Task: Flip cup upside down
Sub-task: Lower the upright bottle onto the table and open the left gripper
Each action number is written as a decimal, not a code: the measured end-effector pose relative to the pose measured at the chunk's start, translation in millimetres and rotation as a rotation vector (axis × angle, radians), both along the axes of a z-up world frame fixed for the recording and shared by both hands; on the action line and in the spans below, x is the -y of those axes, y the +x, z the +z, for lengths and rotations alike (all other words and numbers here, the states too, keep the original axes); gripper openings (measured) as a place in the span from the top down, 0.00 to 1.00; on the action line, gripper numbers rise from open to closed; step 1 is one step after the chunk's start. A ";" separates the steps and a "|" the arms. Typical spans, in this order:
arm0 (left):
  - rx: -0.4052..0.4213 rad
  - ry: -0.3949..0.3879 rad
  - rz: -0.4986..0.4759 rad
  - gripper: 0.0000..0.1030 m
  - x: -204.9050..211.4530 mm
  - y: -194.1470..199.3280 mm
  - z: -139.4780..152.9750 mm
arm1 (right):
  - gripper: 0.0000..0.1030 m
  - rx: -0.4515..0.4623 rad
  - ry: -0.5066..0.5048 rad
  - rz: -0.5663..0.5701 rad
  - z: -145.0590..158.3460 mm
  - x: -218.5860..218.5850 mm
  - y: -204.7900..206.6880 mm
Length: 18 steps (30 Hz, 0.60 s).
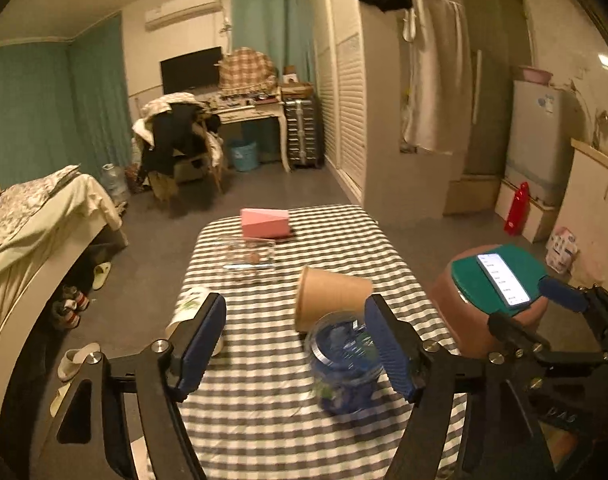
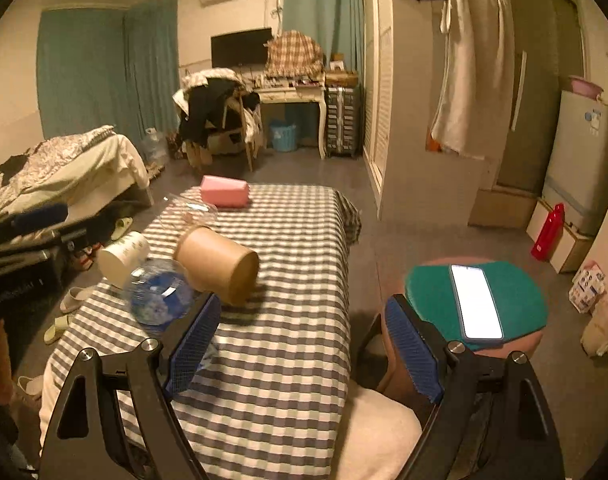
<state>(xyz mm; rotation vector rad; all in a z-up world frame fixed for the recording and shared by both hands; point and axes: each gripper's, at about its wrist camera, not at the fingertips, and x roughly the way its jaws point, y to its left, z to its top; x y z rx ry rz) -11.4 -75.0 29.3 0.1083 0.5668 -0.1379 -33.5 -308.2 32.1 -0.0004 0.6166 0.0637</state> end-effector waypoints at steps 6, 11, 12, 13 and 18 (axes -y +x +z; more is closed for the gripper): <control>0.031 -0.035 0.062 0.14 -26.2 -20.8 -3.6 | 0.18 0.050 0.000 0.029 11.4 -19.3 -22.1; 0.058 -0.046 0.100 0.14 -39.0 -35.7 -11.4 | 0.18 0.071 0.006 0.051 10.3 -29.6 -33.7; 0.059 -0.050 0.105 0.14 -40.4 -37.2 -13.4 | 0.18 0.077 0.009 0.056 9.2 -31.0 -35.6; 0.061 -0.055 0.112 0.10 -43.2 -40.1 -15.9 | 0.18 0.081 0.011 0.060 7.7 -32.3 -37.1; 0.097 -0.065 0.143 0.05 -47.7 -49.7 -21.8 | 0.07 0.090 0.011 0.076 0.2 -37.1 -38.8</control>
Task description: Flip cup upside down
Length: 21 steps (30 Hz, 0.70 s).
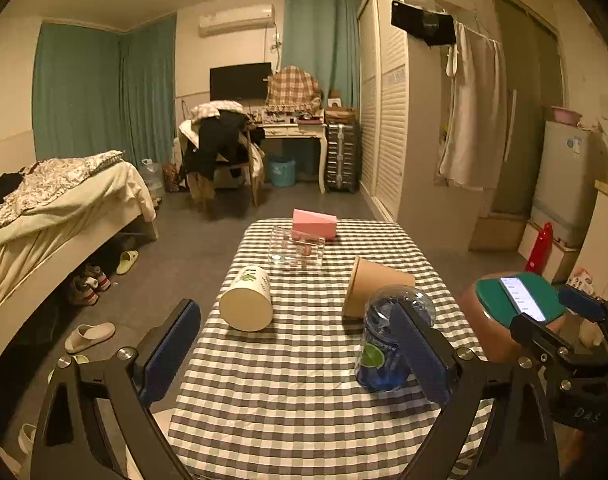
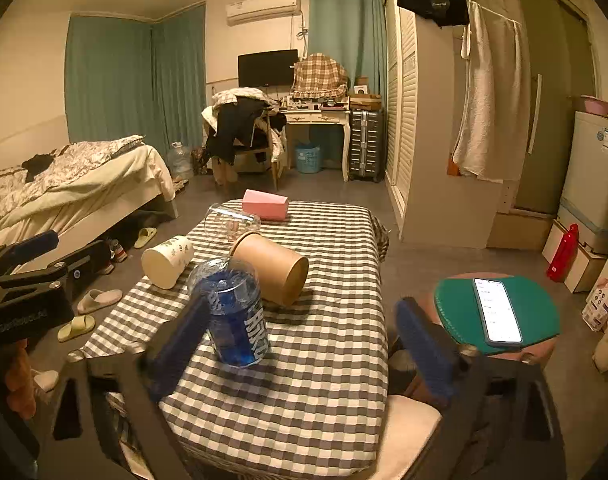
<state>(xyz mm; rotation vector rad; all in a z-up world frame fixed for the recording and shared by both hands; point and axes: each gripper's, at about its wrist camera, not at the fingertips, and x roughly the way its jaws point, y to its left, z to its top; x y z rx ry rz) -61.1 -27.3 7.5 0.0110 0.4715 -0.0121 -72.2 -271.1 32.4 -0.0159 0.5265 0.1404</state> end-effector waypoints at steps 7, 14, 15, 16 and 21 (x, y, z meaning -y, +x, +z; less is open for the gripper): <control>-0.006 -0.008 0.023 0.00 -6.1 -1.1 -4.3 | 0.05 0.003 -0.001 -0.001 -4.3 -2.0 -0.7; -0.017 -0.009 0.030 0.00 -8.2 -0.5 -8.5 | 0.00 0.015 0.004 -0.005 -5.2 -0.3 -3.2; -0.017 -0.009 0.031 0.00 -8.1 -0.4 -8.7 | 0.00 0.014 0.006 -0.007 -5.2 -0.1 -3.3; -0.017 -0.008 0.032 0.00 -7.8 -0.5 -8.9 | 0.00 0.013 0.008 -0.006 -5.3 0.2 -3.7; -0.019 -0.009 0.031 0.00 -8.5 -0.4 -8.8 | 0.00 0.008 0.011 -0.007 -5.8 0.9 -2.5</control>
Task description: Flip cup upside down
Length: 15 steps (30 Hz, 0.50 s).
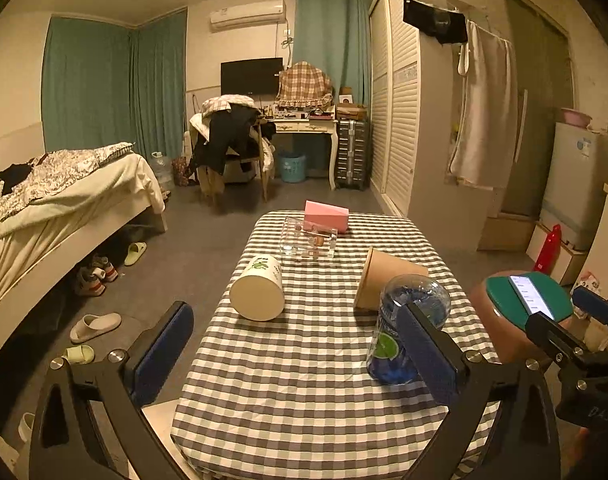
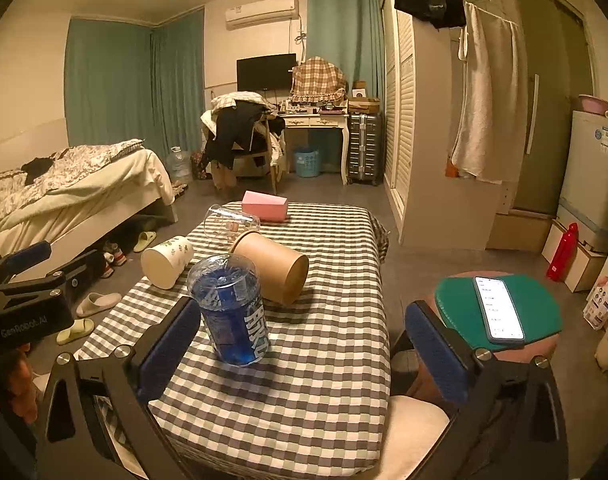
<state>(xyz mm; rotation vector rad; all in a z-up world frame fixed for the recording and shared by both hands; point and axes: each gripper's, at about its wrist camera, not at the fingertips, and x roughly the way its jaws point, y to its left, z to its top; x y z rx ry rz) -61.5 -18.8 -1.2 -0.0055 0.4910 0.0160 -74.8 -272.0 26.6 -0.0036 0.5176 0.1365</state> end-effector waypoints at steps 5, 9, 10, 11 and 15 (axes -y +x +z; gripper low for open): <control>-0.005 0.003 0.000 0.00 1.3 0.3 -0.2 | 0.00 -0.001 -0.001 0.001 -1.2 0.2 0.4; -0.004 0.005 0.002 0.00 2.2 -0.2 -0.2 | 0.00 -0.001 -0.001 0.000 -1.8 0.5 0.2; -0.005 0.006 0.002 0.00 2.2 -0.2 -0.1 | 0.00 -0.002 -0.001 0.000 -1.9 0.6 0.5; -0.007 0.004 0.003 0.00 2.2 -0.1 -0.1 | 0.00 -0.003 -0.001 0.000 -1.8 0.5 0.3; -0.010 0.000 0.006 0.00 2.1 -0.2 -0.2 | 0.00 -0.010 -0.005 -0.002 -3.3 0.1 0.9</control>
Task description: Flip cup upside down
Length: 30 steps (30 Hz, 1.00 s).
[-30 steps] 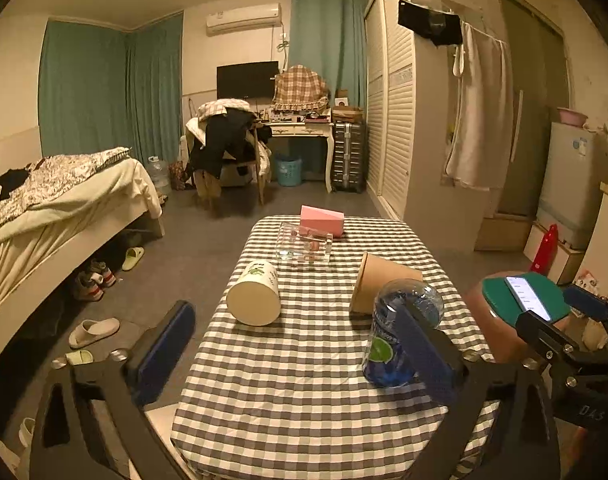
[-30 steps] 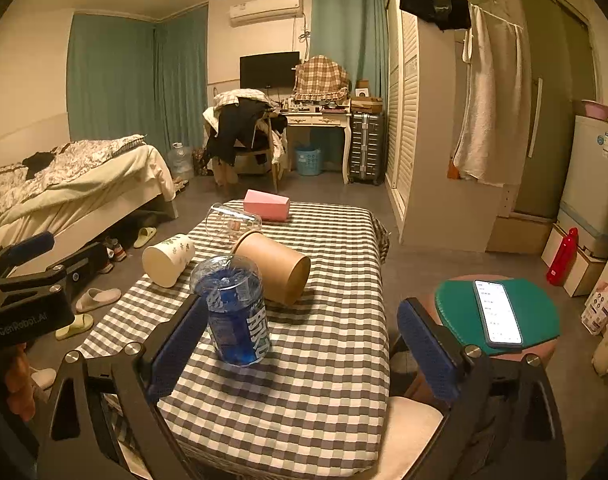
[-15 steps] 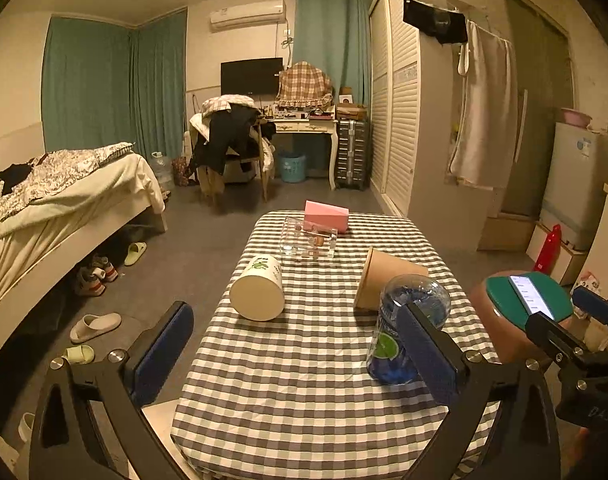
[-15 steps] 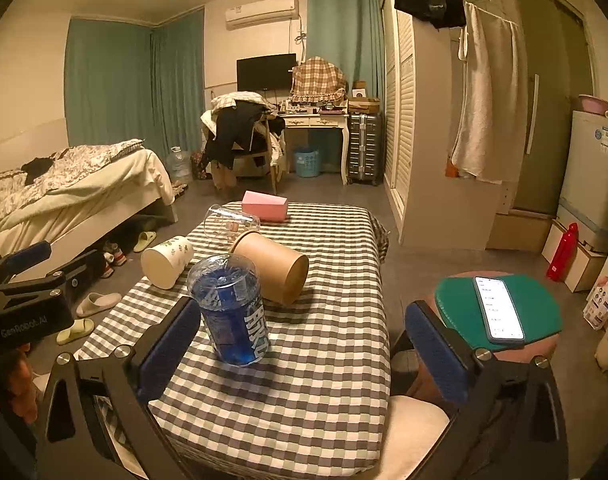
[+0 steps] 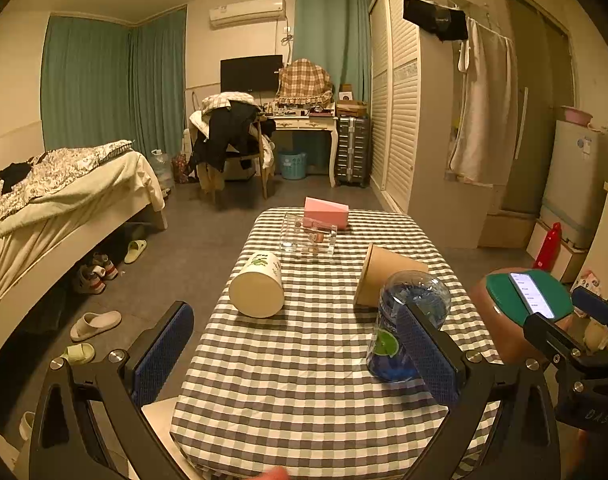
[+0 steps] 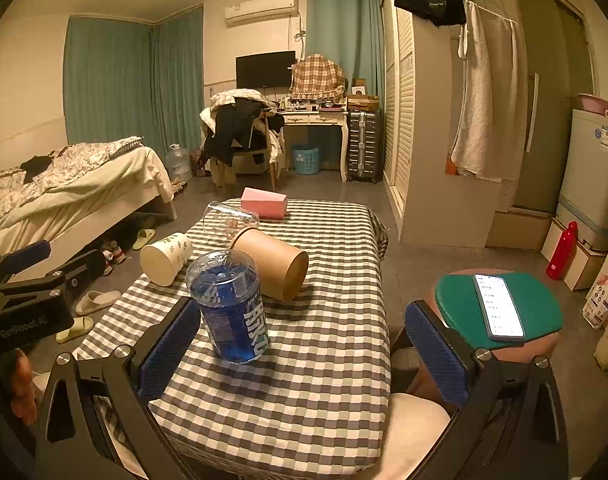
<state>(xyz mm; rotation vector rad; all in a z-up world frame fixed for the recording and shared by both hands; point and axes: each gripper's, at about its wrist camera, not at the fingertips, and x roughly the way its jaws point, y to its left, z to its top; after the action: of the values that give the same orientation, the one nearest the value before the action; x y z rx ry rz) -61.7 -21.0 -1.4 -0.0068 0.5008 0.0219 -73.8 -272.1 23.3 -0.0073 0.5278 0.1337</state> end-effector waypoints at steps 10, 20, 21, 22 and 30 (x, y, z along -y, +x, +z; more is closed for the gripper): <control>0.003 0.004 0.005 0.00 -0.5 -0.8 0.0 | 0.00 -0.001 -0.002 0.000 -0.9 -0.3 0.3; 0.004 0.006 0.005 0.00 -0.9 -1.3 0.6 | 0.00 -0.003 -0.003 0.000 -0.5 -0.5 0.0; 0.005 0.007 0.005 0.00 -0.9 -1.6 0.8 | 0.00 -0.003 -0.003 0.000 -0.6 -0.5 0.0; 0.005 0.006 0.004 0.00 -1.3 -1.9 0.8 | 0.00 -0.004 -0.003 0.000 -0.7 -0.6 -0.1; 0.009 0.010 0.005 0.00 -2.1 -2.9 1.4 | 0.00 -0.001 -0.005 0.000 -0.1 -1.1 -0.7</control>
<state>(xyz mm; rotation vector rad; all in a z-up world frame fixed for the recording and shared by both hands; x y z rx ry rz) -64.6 -18.9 0.0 0.0017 0.4920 0.0298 -74.5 -271.0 23.2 -0.0119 0.5288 0.1325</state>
